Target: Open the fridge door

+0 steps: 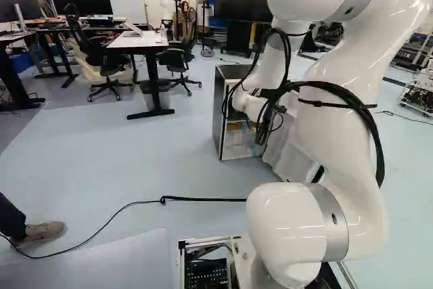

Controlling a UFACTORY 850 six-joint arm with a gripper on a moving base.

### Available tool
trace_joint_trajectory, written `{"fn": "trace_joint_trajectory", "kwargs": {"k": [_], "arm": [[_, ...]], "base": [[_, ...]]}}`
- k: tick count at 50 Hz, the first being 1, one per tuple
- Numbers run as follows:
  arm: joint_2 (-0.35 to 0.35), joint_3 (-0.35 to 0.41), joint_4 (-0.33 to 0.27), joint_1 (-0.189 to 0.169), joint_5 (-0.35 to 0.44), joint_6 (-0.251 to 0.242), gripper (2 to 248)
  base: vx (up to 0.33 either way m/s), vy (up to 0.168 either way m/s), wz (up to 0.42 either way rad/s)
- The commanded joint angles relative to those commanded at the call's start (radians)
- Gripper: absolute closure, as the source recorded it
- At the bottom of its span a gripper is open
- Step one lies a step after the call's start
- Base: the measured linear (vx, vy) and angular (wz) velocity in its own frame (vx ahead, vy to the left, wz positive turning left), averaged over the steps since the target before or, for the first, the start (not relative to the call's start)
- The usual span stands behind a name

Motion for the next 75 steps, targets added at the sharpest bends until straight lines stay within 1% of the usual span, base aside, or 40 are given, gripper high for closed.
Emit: {"fn": "trace_joint_trajectory", "kwargs": {"k": [25,42,59,75], "arm": [[0.239,0.197,-0.18,0.048,-0.041,0.0,3],[0.378,0.312,-0.285,0.077,-0.064,0.0,3],[0.483,0.399,-0.365,0.098,-0.082,0.0,3],[0.553,0.456,-0.417,0.112,-0.094,0.0,3]], "base": [[0.0,0.0,0.0],[0.0,0.0,0.0],[0.0,0.0,0.0],[0.0,0.0,0.0]]}}
